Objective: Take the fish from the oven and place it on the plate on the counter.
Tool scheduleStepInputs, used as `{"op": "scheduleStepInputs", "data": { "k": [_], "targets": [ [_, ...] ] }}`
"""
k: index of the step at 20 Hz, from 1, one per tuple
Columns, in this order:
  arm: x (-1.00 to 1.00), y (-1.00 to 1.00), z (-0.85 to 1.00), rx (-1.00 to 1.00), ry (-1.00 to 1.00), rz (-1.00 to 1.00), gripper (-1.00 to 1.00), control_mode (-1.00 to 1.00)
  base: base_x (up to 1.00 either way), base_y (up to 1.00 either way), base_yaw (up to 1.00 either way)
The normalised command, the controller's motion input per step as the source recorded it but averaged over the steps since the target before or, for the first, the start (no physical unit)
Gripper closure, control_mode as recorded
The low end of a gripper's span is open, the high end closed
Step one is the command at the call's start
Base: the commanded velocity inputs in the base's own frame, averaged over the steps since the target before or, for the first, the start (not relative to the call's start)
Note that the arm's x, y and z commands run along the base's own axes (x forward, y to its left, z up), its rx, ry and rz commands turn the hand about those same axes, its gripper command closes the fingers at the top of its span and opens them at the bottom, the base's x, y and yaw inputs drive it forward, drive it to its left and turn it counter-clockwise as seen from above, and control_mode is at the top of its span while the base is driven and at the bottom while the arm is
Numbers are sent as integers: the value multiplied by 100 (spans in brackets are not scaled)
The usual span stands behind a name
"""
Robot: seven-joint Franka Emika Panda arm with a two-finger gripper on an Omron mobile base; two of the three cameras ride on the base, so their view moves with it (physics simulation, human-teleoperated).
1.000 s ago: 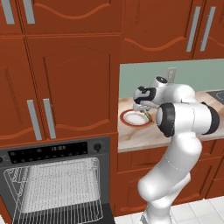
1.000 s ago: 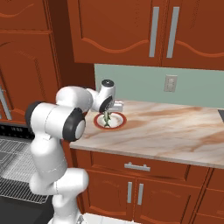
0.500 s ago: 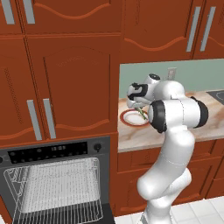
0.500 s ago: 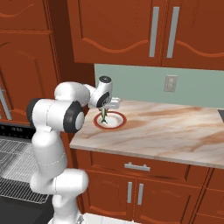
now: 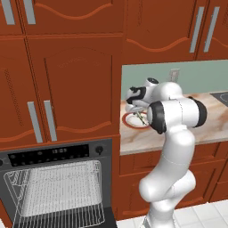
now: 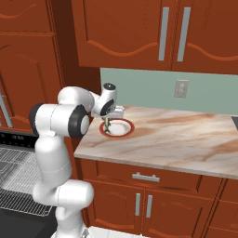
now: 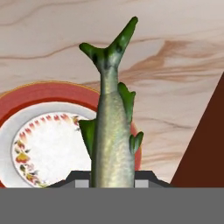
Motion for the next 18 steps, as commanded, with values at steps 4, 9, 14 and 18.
{"op": "scheduleStepInputs", "data": {
  "k": [4, 9, 14, 18],
  "targets": [
    [0, -20, -16, 0, 0, 6, 100, -100, 0, 0, 0],
    [0, -41, 0, 0, -2, 1, 100, -100, 0, 0, 0],
    [1, -38, 0, 0, 0, 0, 100, -100, 0, 0, 0],
    [0, -1, -6, 0, 0, 0, 100, -100, 0, 0, 0]
  ]
}}
